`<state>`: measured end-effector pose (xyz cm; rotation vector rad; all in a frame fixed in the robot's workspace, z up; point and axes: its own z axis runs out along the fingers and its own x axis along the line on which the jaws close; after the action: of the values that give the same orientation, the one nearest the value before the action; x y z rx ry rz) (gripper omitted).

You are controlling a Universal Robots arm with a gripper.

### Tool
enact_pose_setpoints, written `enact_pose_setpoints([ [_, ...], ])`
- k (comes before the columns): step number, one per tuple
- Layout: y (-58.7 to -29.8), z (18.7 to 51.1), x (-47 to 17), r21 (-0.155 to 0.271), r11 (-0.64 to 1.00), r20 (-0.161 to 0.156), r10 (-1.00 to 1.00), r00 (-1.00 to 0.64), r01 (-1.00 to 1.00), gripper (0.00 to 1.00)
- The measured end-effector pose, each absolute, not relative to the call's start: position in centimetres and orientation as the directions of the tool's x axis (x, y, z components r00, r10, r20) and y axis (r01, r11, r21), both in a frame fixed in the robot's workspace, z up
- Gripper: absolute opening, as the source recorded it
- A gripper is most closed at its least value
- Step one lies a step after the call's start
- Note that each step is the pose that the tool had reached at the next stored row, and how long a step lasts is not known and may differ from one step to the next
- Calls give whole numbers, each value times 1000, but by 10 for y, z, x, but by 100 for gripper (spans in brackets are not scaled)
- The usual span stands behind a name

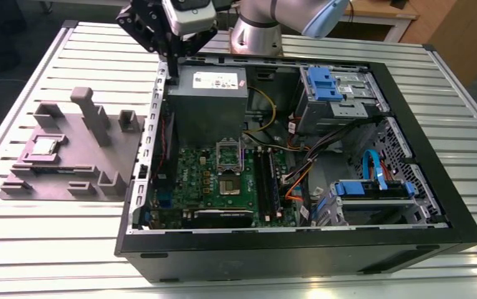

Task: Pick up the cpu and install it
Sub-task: 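Reach for the cpu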

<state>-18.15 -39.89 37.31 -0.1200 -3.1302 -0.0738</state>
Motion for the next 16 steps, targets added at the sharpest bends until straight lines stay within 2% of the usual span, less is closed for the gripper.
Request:
enact_pose_setpoints([
  [16, -399, 372, -187, 47, 996, 11, 76, -997, 77, 11],
])
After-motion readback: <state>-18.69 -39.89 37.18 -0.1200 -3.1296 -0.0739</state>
